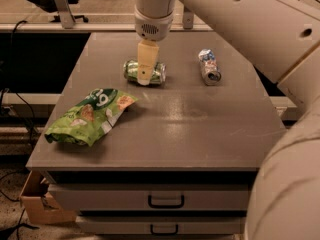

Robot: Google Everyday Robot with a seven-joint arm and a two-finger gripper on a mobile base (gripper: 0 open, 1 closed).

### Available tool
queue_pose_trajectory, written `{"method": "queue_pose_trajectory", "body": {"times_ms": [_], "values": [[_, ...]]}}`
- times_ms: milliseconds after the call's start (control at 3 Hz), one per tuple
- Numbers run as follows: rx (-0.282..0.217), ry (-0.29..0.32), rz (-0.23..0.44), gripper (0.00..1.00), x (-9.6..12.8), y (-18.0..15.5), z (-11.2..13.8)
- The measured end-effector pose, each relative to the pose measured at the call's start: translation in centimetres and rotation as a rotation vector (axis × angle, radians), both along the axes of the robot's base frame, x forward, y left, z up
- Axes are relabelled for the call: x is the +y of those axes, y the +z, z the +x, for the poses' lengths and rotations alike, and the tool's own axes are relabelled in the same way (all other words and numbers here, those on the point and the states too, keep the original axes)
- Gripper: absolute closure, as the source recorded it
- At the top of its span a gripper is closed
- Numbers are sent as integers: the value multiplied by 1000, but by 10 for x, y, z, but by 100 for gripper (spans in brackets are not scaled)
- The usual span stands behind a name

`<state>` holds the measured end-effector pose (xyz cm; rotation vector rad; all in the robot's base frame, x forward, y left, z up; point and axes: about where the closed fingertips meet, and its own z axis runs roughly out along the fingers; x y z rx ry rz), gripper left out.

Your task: Place green can upright

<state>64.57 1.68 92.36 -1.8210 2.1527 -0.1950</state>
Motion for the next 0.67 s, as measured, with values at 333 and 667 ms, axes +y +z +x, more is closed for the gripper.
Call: {"method": "queue_pose_trajectory", "body": {"times_ms": [333, 667], "values": [[14, 10, -72, 0, 7, -14, 10], [37, 22, -131, 0, 11, -34, 28]]}}
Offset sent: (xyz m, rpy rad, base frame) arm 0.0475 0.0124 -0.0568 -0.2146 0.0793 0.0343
